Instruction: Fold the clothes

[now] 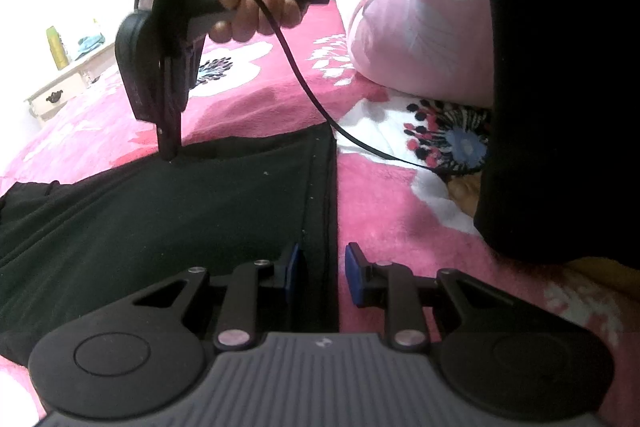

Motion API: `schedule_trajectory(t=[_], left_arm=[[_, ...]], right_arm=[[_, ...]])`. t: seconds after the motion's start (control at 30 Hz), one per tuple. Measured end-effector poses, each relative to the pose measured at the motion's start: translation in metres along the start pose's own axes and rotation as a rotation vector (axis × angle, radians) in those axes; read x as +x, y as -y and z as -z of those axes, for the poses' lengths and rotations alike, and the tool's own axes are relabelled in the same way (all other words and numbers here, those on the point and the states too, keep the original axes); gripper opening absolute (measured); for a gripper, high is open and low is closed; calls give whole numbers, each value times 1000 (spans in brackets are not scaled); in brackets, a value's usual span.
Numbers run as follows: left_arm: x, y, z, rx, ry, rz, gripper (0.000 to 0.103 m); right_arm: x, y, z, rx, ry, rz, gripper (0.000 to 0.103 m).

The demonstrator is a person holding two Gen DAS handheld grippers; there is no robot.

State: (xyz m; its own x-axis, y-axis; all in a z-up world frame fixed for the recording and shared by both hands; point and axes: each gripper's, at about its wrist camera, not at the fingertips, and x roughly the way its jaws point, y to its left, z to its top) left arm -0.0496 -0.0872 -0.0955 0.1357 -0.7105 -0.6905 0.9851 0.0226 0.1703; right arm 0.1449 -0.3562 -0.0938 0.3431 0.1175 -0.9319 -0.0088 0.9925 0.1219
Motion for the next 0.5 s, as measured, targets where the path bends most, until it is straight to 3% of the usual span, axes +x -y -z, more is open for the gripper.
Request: schedule_trajectory(t=[0.13, 0.23, 0.33, 0.5], left_arm=[[0, 0, 1, 3, 0, 2, 25], [-1, 1, 1, 11, 0, -2, 25], [-1, 1, 1, 14, 1, -2, 25], [-1, -1, 3, 18, 4, 3, 25]], right_arm=[[-2, -4, 1, -16, 2, 8, 4], [-24, 2, 1, 22, 41, -19, 12], [-48, 4, 6, 25, 78, -30, 12], [-44, -19, 35, -75, -47, -121, 10]])
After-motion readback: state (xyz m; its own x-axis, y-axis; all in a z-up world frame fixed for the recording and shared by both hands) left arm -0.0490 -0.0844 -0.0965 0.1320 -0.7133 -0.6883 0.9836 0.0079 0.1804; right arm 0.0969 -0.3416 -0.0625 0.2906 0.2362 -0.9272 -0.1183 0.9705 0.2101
